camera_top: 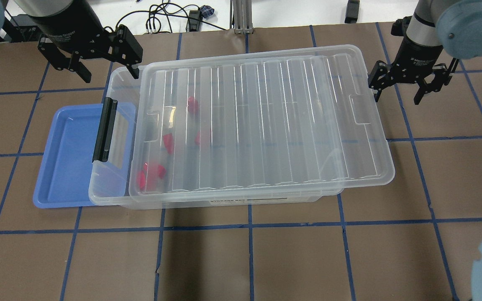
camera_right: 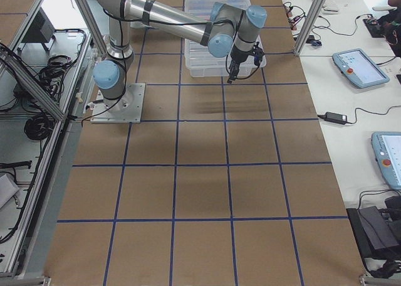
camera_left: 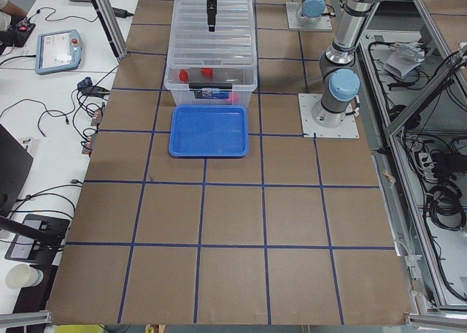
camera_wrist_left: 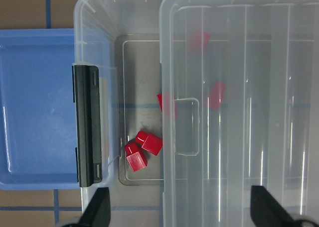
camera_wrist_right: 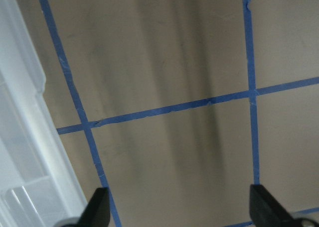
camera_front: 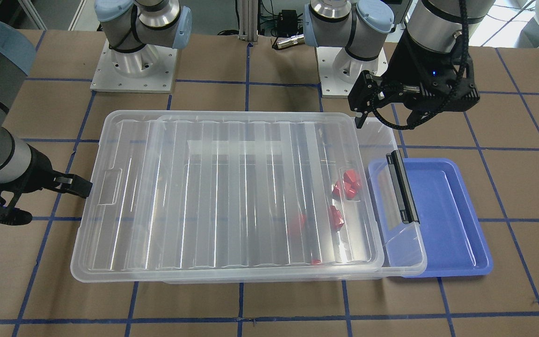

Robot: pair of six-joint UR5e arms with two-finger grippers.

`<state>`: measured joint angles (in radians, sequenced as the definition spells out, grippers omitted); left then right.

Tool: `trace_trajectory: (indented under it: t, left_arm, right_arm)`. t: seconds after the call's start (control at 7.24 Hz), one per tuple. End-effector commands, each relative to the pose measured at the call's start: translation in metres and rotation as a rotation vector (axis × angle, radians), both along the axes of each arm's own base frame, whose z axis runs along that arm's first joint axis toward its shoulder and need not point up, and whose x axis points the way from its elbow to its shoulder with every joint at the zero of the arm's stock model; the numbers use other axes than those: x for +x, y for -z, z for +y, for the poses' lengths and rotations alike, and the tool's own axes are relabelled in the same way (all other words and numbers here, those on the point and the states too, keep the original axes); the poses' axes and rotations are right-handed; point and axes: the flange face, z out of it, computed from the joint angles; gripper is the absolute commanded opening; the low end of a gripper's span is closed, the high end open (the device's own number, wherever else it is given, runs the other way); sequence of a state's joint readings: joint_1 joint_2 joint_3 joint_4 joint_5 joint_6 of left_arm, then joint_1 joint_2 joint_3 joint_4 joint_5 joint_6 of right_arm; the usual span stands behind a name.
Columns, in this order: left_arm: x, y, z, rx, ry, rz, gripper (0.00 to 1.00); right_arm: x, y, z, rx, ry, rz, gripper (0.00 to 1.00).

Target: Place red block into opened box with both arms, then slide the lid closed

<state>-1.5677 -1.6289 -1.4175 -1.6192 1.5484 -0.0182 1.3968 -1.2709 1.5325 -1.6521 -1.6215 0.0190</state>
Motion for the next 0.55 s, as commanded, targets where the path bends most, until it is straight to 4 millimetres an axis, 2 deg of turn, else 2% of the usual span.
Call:
trace_trajectory:
  t: [0.0,0.14,0.41]
  left_arm:
    - [0.001,-0.001,0.001,-0.005,0.000,-0.001,1.00]
    - [-0.002,-0.002,0.000,-0.008,-0.003,0.001,1.00]
    - [0.002,-0.001,0.000,-0.005,-0.003,-0.001,1.00]
  right_arm:
    - [0.028,0.002,0.001,0.000,0.011,0.003,1.00]
    - [0.038,0.003,0.001,0.000,0.011,0.006,1.00]
    - [0.043,0.003,0.002,0.001,0.010,0.007,1.00]
